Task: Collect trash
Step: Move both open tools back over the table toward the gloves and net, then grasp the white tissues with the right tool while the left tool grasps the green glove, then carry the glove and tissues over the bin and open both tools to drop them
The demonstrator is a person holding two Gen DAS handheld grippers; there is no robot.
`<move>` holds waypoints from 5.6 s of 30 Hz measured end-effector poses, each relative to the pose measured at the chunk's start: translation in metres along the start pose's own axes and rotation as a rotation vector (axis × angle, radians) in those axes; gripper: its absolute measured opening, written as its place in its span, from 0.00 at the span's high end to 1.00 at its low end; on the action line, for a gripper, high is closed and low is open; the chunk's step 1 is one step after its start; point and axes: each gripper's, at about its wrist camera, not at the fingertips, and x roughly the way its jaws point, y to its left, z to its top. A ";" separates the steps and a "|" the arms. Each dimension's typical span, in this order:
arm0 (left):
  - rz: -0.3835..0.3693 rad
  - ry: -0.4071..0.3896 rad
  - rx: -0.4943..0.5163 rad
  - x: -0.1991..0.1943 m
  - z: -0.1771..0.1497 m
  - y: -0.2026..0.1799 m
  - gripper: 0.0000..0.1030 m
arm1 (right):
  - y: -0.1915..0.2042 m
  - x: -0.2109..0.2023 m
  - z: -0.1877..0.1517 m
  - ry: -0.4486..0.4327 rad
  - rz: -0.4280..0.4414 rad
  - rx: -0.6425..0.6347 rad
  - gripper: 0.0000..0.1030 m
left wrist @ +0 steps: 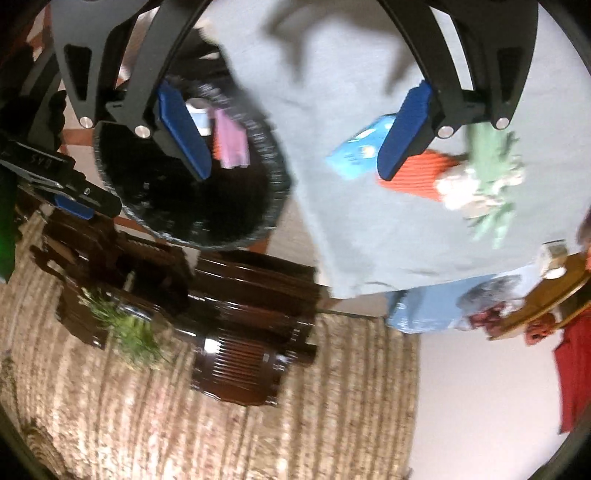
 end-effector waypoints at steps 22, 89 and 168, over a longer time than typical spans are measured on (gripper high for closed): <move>0.327 -0.001 -0.190 -0.040 -0.042 0.171 0.14 | 0.193 0.078 -0.024 0.091 0.248 -0.240 0.06; 0.207 0.115 -0.252 0.060 -0.043 0.191 1.00 | 0.204 0.169 -0.009 0.175 0.364 -0.195 0.79; 0.047 -0.062 -0.101 0.003 0.016 0.031 0.95 | 0.064 0.030 0.019 0.019 0.116 -0.121 0.79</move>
